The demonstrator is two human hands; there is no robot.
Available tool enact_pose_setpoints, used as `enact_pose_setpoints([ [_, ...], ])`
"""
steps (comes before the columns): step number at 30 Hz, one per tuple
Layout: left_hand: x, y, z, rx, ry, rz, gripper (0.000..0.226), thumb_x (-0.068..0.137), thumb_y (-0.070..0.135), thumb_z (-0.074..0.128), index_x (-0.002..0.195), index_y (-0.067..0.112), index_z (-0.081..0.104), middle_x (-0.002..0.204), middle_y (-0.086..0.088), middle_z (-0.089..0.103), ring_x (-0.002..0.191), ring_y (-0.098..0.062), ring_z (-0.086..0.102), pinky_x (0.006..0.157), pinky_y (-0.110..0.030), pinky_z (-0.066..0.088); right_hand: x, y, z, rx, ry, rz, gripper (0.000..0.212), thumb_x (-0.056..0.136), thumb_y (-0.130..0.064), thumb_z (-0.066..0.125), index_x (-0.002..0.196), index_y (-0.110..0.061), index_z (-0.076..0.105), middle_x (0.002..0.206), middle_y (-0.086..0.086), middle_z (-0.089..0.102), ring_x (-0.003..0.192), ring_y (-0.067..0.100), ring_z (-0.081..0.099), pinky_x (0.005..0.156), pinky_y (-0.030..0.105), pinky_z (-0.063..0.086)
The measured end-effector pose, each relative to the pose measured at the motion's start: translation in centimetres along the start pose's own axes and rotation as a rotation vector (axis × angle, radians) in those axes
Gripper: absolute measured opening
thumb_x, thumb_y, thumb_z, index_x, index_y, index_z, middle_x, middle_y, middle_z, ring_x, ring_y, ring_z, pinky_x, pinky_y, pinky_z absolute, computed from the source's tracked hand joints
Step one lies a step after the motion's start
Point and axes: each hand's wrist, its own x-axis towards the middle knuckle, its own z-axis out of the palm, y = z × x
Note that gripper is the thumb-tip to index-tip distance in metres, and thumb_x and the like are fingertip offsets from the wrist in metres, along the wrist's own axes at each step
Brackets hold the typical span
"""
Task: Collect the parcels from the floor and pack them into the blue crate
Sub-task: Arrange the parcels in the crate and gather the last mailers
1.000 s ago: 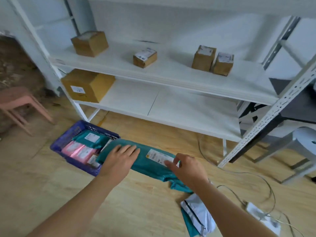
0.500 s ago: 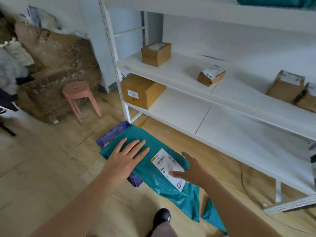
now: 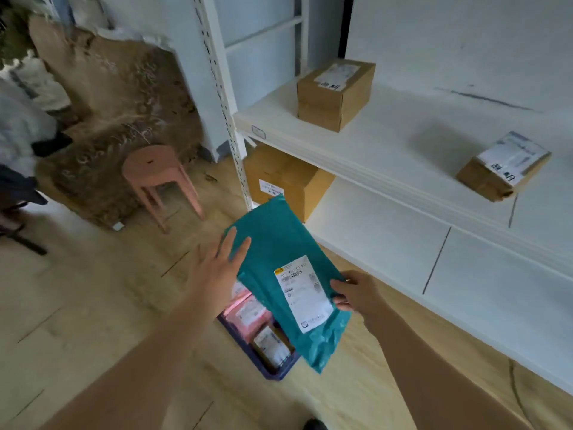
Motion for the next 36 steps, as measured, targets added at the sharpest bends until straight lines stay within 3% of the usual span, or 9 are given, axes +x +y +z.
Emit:
enact_pose_setpoints([
  [4,5.3,-2.3,1.6,0.038,-0.147,-0.005,0.081,0.090,0.017,0.054,0.151,0.027,0.002,0.159,-0.004,-0.003,0.147,-0.021,0.003,0.116,-0.046,0.015,5.0,-2.3,2.1,-0.233,0.179,-0.100,0.009,0.090,-0.008,0.057,0.094,-0.016,0.060,0.076,0.006,0.064,0.059,0.024,0.058,0.059,0.032,0.050],
  [9,11.9,-4.3,5.2,-0.010,-0.203,0.074,0.077,0.089,0.013,0.054,0.150,0.028,0.009,0.155,-0.002,0.014,0.142,-0.023,0.019,0.113,-0.039,0.022,9.5,-3.2,4.5,-0.455,0.216,-0.112,0.012,0.092,-0.017,0.054,0.099,-0.025,0.061,0.081,0.001,0.065,0.062,0.016,0.056,0.044,0.020,0.035],
  [12,16.3,-5.8,8.2,-0.047,-0.276,0.169,0.074,0.090,0.017,0.052,0.150,0.030,0.010,0.150,-0.001,0.026,0.135,-0.023,0.033,0.108,-0.036,0.030,12.7,-3.1,7.0,-0.466,0.253,-0.079,0.011,0.091,-0.016,0.056,0.095,-0.024,0.062,0.079,0.000,0.064,0.060,0.014,0.056,0.047,0.021,0.040],
  [18,25.5,-9.5,15.0,-0.040,-0.374,0.430,0.066,0.095,0.019,0.047,0.150,0.025,0.012,0.156,-0.002,0.013,0.139,-0.022,0.027,0.108,-0.036,0.029,21.6,-1.4,13.8,-0.384,0.304,0.093,0.010,0.090,-0.014,0.058,0.086,-0.023,0.058,0.080,0.005,0.066,0.073,0.028,0.065,0.069,0.045,0.056],
  [23,30.6,-11.4,23.6,-0.077,-0.450,0.500,0.067,0.095,0.016,0.048,0.150,0.023,0.010,0.156,-0.001,0.014,0.141,-0.022,0.023,0.111,-0.037,0.031,29.4,1.6,18.7,-0.379,0.292,0.180,0.007,0.091,-0.017,0.057,0.096,-0.019,0.061,0.079,0.003,0.064,0.070,0.024,0.064,0.059,0.028,0.048],
  [27,32.8,-10.6,30.8,-0.121,-0.514,0.522,0.070,0.096,0.013,0.047,0.151,0.022,0.004,0.157,0.000,0.013,0.141,-0.023,0.023,0.110,-0.036,0.034,35.9,4.5,21.8,-0.384,0.236,0.206,0.021,0.091,-0.018,0.057,0.110,-0.016,0.064,0.084,0.001,0.065,0.076,0.023,0.065,0.064,0.028,0.048],
  [30,33.8,-9.7,36.3,-0.146,-0.516,0.547,0.073,0.095,0.012,0.049,0.151,0.021,0.003,0.157,-0.002,0.013,0.143,-0.021,0.021,0.111,-0.037,0.033,39.7,6.7,23.3,-0.449,0.329,0.182,0.036,0.091,-0.012,0.053,0.126,-0.021,0.056,0.112,0.003,0.062,0.083,0.021,0.059,0.065,0.027,0.045],
  [32,34.0,-9.3,39.5,-0.154,-0.532,0.546,0.074,0.095,0.012,0.049,0.151,0.021,0.003,0.157,-0.002,0.011,0.142,-0.021,0.023,0.108,-0.034,0.037,41.1,8.7,24.2,-0.557,0.402,0.173,0.055,0.089,-0.006,0.050,0.139,-0.026,0.040,0.136,0.000,0.042,0.098,0.025,0.057,0.068,0.028,0.044],
  [36,33.9,-8.8,44.4,-0.167,-0.629,0.520,0.071,0.095,0.013,0.046,0.151,0.022,0.003,0.158,-0.003,0.004,0.142,-0.026,0.023,0.102,-0.033,0.044,42.5,13.2,26.3,-0.793,0.314,0.178,0.059,0.090,-0.004,0.045,0.143,-0.026,0.033,0.149,-0.002,0.026,0.123,0.024,0.045,0.084,0.030,0.043],
])
